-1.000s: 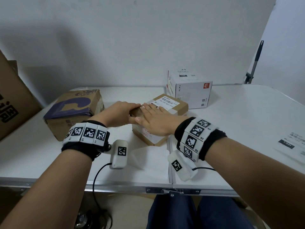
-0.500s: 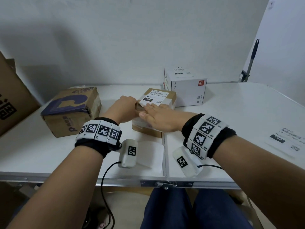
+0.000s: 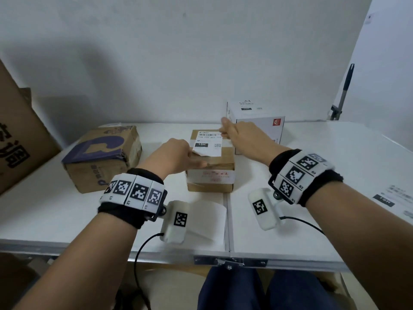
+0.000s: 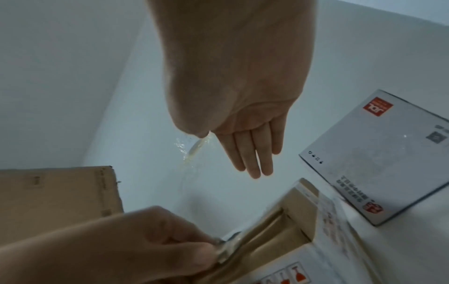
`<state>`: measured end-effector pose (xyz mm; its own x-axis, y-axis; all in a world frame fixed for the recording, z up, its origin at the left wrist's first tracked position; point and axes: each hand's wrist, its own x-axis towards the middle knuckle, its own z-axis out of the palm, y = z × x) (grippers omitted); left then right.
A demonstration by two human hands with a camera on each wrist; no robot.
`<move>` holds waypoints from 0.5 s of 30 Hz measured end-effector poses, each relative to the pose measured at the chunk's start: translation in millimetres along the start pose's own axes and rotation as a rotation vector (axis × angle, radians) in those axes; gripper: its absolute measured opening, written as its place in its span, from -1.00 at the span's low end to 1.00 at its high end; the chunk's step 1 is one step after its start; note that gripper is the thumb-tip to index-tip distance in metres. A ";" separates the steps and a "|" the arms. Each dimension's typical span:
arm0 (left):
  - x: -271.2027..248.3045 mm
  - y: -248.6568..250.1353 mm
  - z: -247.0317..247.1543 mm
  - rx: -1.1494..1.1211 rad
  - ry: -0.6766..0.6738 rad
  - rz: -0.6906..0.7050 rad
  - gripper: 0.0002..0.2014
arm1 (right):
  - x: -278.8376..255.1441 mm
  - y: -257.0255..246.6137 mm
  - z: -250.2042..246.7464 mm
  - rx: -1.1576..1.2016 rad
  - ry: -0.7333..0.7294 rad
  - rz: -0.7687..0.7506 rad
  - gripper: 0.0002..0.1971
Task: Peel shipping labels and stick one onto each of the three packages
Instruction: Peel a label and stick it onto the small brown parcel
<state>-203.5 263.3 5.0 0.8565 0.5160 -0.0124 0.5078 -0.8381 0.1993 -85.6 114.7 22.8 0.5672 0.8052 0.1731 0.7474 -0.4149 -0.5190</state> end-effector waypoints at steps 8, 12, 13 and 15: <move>0.9 -26.0 -8.8 -0.190 -0.135 0.078 -0.20 | 40.5 -2.9 25.6 -0.133 -0.215 0.080 -0.49; 8.3 -38.4 9.2 -0.300 -0.231 0.119 -0.02 | 65.9 5.1 43.0 -0.302 -0.276 0.089 -0.41; 9.7 -40.7 11.8 -0.325 -0.215 0.122 -0.02 | 69.8 7.2 47.0 -0.355 -0.290 0.095 -0.40; 9.7 -41.7 14.5 -0.354 -0.174 0.140 -0.05 | 73.4 9.5 54.2 -0.437 -0.310 0.096 -0.39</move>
<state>-215.1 300.7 -17.7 0.9333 0.3382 -0.1205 0.3480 -0.7696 0.5353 -55.6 192.8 -14.8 0.5608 0.8147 -0.1474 0.8088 -0.5772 -0.1130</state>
